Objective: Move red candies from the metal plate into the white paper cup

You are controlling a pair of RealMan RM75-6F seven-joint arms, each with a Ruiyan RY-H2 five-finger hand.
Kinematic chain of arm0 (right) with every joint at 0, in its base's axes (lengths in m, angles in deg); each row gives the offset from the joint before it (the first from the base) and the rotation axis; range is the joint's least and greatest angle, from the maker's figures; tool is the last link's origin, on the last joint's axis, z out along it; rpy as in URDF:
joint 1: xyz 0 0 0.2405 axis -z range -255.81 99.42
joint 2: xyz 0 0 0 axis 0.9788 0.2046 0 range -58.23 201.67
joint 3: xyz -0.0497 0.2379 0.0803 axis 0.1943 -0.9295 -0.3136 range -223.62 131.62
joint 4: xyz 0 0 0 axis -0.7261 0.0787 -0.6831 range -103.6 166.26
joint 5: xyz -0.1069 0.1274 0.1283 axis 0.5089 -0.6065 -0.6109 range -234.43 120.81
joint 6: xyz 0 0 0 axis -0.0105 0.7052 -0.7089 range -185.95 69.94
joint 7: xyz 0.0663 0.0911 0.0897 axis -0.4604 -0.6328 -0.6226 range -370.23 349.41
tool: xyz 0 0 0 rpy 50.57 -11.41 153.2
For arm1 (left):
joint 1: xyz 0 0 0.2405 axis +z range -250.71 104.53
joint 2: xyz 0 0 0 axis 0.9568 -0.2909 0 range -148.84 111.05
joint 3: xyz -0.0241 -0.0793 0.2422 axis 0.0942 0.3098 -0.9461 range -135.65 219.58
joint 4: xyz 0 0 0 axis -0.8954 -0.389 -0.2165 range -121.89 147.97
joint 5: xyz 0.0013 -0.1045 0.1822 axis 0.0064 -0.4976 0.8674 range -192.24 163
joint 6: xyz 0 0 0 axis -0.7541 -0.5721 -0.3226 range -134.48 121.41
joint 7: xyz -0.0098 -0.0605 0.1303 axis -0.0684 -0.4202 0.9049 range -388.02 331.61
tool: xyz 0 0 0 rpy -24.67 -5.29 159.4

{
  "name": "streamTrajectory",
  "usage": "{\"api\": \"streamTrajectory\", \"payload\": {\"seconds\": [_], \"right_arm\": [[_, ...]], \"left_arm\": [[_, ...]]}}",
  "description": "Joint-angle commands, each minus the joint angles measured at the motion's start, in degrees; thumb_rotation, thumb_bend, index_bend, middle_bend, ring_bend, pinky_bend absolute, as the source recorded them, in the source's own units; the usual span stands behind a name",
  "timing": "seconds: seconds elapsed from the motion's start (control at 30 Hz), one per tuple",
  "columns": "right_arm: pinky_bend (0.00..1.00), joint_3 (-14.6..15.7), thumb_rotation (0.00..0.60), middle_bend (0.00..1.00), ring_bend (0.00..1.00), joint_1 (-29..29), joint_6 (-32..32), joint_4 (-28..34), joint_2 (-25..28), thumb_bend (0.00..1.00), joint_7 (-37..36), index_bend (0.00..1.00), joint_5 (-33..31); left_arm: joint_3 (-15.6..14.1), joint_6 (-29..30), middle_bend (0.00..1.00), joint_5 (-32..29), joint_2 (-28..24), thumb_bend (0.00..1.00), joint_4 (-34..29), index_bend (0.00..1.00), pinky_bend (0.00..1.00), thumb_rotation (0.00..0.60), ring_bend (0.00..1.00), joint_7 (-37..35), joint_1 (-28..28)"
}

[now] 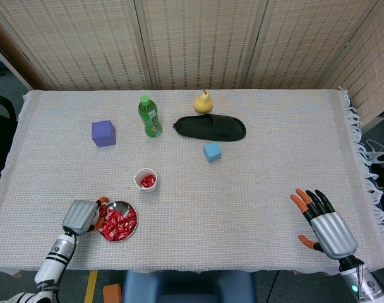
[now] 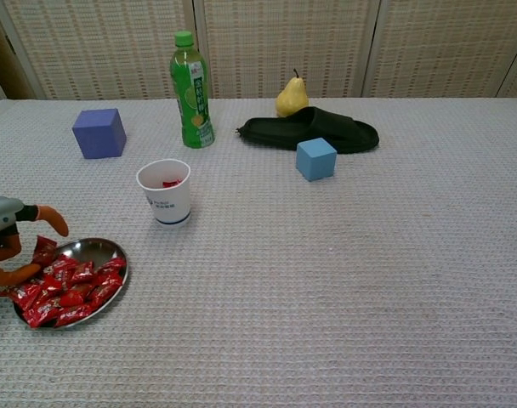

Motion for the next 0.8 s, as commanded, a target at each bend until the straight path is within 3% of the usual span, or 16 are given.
{"api": "streamTrajectory", "payload": {"seconds": [0.03,0.8], "right_arm": [[0.00,-0.03,0.600,0.00,0.00,-0.02,0.05,-0.02,-0.03,0.10,0.03,0.00,-0.06],[0.00,-0.17,0.600,0.00,0.00,-0.03,0.19,0.07,-0.07,0.10,0.29,0.00,-0.41]], "left_arm": [[0.18,-0.56,1.00,-0.65,0.05,0.38,0.20,0.29,1.00,0.600,1.00,0.40,0.00],[0.58,-1.41,1.00,-1.10,0.97,0.38,1.35,0.44,1.00,0.600,1.00,1.47,0.19]]}}
